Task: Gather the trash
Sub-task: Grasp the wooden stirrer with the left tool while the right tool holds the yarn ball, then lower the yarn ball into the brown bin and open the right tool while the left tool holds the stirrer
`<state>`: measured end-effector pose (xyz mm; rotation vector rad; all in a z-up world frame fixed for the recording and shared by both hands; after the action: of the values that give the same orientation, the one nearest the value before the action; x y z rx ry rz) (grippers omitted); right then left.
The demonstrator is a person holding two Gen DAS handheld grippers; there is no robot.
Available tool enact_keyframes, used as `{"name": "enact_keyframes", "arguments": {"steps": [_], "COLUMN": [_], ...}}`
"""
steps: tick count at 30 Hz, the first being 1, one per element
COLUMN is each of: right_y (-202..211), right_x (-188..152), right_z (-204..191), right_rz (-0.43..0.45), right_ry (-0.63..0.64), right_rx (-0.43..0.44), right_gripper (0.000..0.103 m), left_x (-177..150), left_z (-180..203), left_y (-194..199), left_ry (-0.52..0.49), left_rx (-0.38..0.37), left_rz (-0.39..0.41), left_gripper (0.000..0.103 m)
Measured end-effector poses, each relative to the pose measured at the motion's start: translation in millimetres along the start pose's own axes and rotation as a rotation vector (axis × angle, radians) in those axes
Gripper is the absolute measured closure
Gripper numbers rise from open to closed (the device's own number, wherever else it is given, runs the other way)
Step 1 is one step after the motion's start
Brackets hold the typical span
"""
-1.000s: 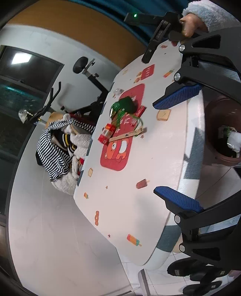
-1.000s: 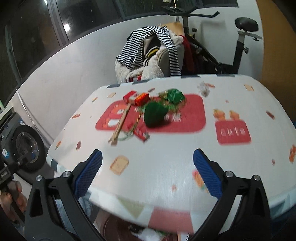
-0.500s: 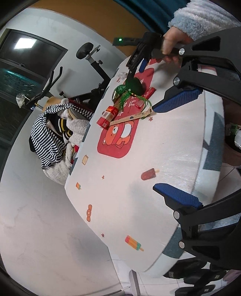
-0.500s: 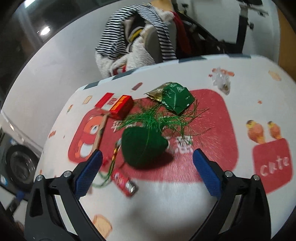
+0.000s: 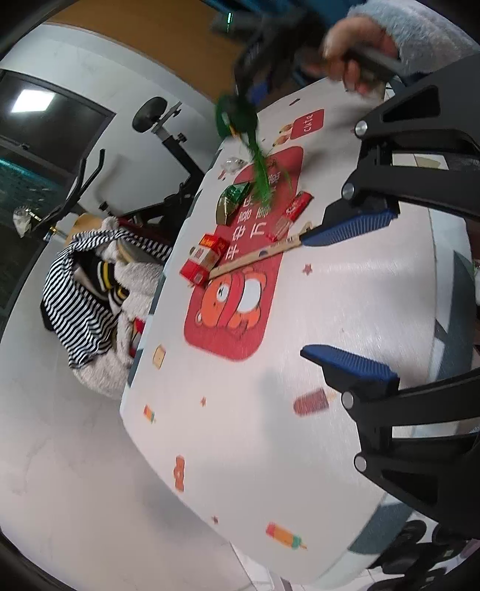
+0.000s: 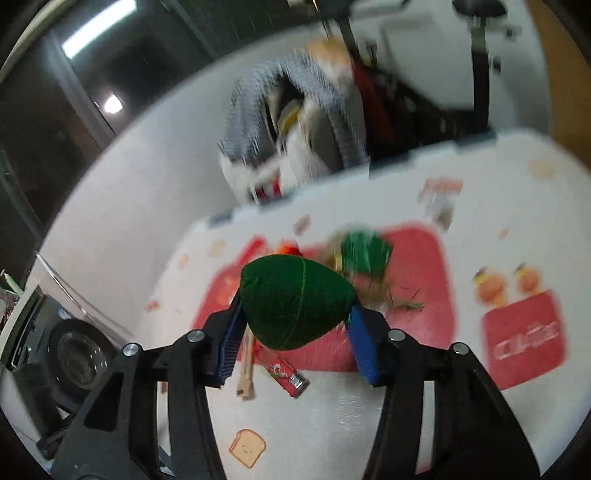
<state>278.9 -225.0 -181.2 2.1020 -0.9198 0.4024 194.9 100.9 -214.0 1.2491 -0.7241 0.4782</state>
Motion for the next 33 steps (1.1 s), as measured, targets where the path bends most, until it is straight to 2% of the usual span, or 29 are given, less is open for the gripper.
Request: {"name": "enact_keyframes", "arguments": {"steps": [2,5,8,13,17,24,27,29,30,31,33], "right_y": [28,59,73,89,95,105,110,110,111,112,112], "right_x": [4,9,12,10,9,13,14,14,15,13,13], "right_z": [-1,6,15,32,43,54,56,57,57,57,56], "right_rz": [0.047,0.103,0.12,0.129,0.133,0.156,0.163,0.165,0.166,0.166,0.165], "right_ry": [0.008,0.018,0.012,-0.006,-0.006,0.009,0.01,0.003,0.001,-0.004,-0.003], "right_rx": [0.028,0.016,-0.019,-0.05,-0.074,-0.092,-0.093,-0.09,-0.088,-0.085,-0.085], "right_gripper": [0.05,0.05,0.05,0.05,0.05,0.05,0.05,0.05,0.05,0.05,0.05], "left_x": [6,17,33,61,83,87,85,85,85,85,82], "left_z": [6,14,24,37,45,48,45,44,46,46,40], "left_y": [-10,-28,-51,-89,-129,-190,-207,-211,-213,-213,-209], "left_ry": [-0.003,0.003,0.008,-0.018,-0.035,-0.067,-0.063,-0.075,-0.104,-0.127,-0.117], "left_rx": [-0.016,-0.047,-0.072,-0.072,-0.069,0.002,0.03,0.046,0.063,0.083,0.071], "left_rz": [-0.011,-0.024,-0.038,-0.069,-0.116,-0.229,-0.257,-0.248,-0.254,-0.266,-0.267], "left_gripper": [0.052,0.056,0.06,0.066,0.066,0.066,0.066,0.067,0.071,0.09,0.094]}}
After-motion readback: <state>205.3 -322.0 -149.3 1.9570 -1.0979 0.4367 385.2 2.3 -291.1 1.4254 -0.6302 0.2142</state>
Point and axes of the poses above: each gripper's, at about its wrist camera, not at the fingertips, and y roughly against the way its jaws point, z to its right, x to its top, the point moved 2 cm from there along -y, roughly the way its jaws point, and after that the axes turned 15 degrees about -y, right-handed, at the moved point
